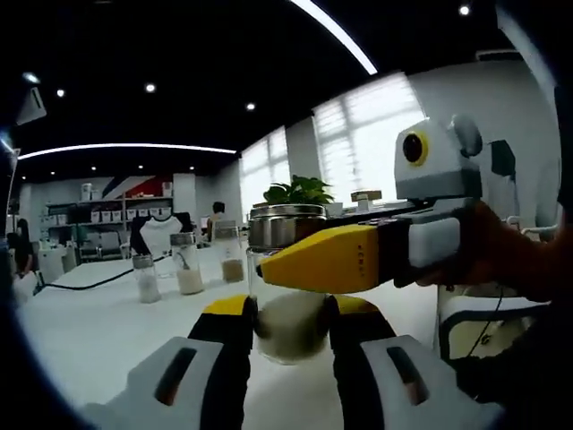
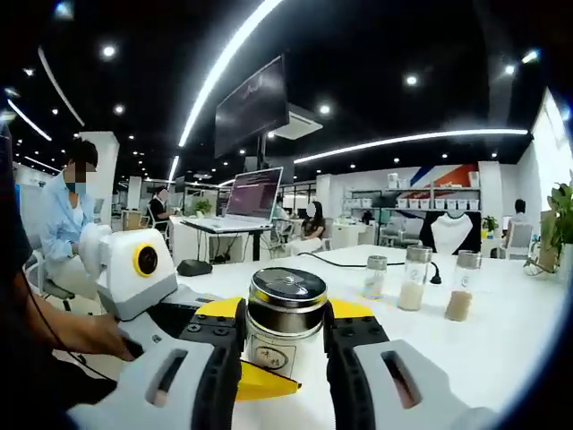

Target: Rotate the seasoning bottle until the label or dispensing opening points toward the visible target arrow and the bottle remains upright within the marked orientation range

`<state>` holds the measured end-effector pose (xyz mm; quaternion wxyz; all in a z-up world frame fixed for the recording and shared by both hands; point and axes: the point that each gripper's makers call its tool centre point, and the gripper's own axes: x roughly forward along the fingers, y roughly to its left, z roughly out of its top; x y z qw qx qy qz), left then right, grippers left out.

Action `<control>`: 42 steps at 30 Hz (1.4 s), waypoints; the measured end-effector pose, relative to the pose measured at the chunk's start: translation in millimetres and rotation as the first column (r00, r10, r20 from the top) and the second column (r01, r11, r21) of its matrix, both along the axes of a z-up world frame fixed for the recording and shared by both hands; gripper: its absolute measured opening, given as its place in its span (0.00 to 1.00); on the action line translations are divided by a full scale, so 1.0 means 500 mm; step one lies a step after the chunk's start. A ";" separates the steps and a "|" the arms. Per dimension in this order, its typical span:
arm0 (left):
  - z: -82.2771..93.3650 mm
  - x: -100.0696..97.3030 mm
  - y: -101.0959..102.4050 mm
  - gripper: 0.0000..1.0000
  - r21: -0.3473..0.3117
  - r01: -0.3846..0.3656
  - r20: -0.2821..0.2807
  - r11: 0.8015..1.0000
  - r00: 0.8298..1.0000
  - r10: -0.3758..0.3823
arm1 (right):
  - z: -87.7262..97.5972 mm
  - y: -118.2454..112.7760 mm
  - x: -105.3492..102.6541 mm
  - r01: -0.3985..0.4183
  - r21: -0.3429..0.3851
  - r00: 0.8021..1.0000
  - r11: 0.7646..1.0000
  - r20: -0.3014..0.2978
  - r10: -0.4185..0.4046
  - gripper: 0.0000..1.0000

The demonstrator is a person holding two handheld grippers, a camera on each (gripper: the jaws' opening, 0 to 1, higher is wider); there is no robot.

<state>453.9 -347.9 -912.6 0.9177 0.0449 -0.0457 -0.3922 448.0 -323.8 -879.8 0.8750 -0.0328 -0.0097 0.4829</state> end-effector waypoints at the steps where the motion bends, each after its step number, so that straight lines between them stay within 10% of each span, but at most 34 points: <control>1: 0.001 -0.001 0.001 0.35 -0.003 0.006 0.001 1.000 1.000 -0.006 | 0.002 0.000 -0.001 -0.005 0.007 1.000 1.000 -0.005 0.005 0.32; 17: -0.022 -0.036 -0.002 0.35 -0.011 0.204 -0.074 0.979 0.976 -0.204 | -0.012 0.000 -0.044 -0.158 0.004 0.985 0.987 -0.077 0.158 0.30; 24: -0.007 -0.020 -0.002 0.36 -0.068 0.161 -0.049 0.985 0.985 -0.165 | 0.006 -0.003 -0.023 -0.054 0.034 0.997 0.998 -0.053 0.056 0.30; 42: -0.030 0.019 0.001 0.35 0.056 -0.037 -0.030 0.998 0.999 0.039 | 0.006 -0.011 0.013 0.109 0.048 0.993 0.993 -0.048 -0.107 0.31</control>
